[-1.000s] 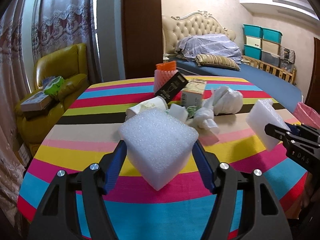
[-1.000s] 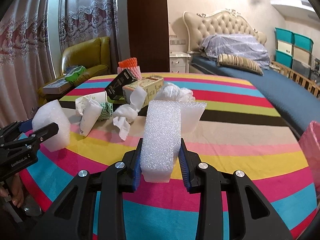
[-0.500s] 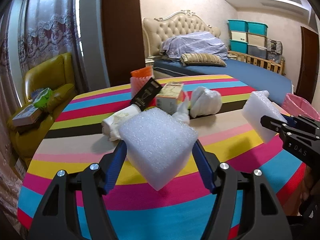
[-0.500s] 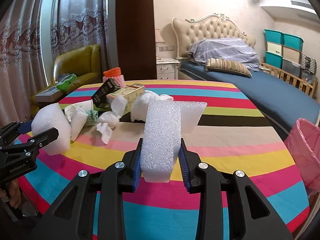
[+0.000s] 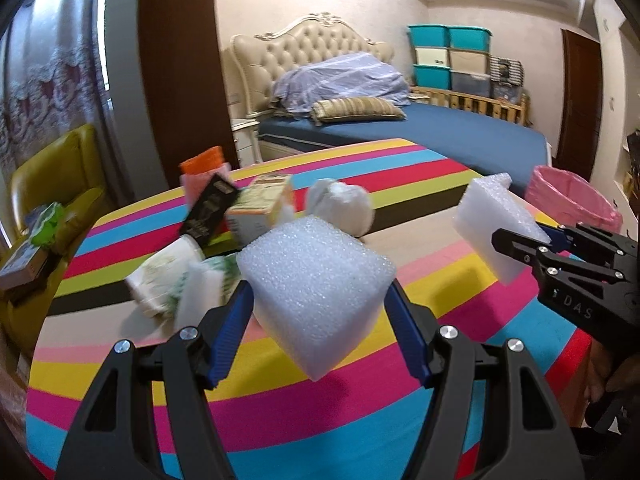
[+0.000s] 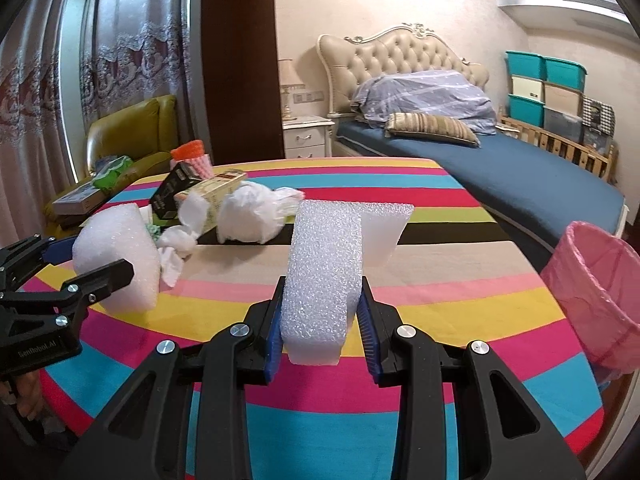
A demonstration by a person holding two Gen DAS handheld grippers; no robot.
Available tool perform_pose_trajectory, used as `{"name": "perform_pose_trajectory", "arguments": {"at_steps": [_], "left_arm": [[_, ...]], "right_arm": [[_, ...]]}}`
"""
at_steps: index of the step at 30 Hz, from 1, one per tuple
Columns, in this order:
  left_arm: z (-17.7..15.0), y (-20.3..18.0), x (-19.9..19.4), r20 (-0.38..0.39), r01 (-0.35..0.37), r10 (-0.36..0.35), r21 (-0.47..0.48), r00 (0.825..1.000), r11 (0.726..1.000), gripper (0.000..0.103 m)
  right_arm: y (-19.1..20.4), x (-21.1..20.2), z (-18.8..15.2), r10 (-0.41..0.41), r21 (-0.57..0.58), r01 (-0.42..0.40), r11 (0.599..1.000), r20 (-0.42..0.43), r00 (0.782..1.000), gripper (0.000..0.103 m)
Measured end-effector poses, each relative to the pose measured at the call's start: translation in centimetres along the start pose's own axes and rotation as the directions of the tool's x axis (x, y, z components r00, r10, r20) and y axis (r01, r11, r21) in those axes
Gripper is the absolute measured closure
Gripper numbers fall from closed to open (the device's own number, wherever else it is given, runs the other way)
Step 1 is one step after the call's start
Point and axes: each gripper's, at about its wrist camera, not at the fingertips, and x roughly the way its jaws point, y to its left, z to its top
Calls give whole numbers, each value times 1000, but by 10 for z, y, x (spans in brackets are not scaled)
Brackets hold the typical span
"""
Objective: Collect trash
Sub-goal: 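Carry both foam pieces toward the pink wastebasket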
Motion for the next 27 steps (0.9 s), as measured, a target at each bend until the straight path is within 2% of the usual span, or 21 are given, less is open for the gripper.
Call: {"name": "perform_pose_trajectory", "arguments": {"at_steps": [9,15,21,27], "left_arm": [[13,-38,31,-52,83,-80,48,995,995,38],[21,-68,42,-92,166,-160,69,983,984,38],[33,-108,49,-111,246,-234,116,966,962,38],[64,-153,59,-75,329,-321,160,944,931,38]], "right_arm": [[-39,-3,-3,-57,66,57,996,5,998,70],[-73,-14,-2,-116,121,112,986,25,993,70],[-113,-27,-2,-199,176,189,966,44,979,70],[-165,-49,-2,-303,243,280,929,61,951,70]]}}
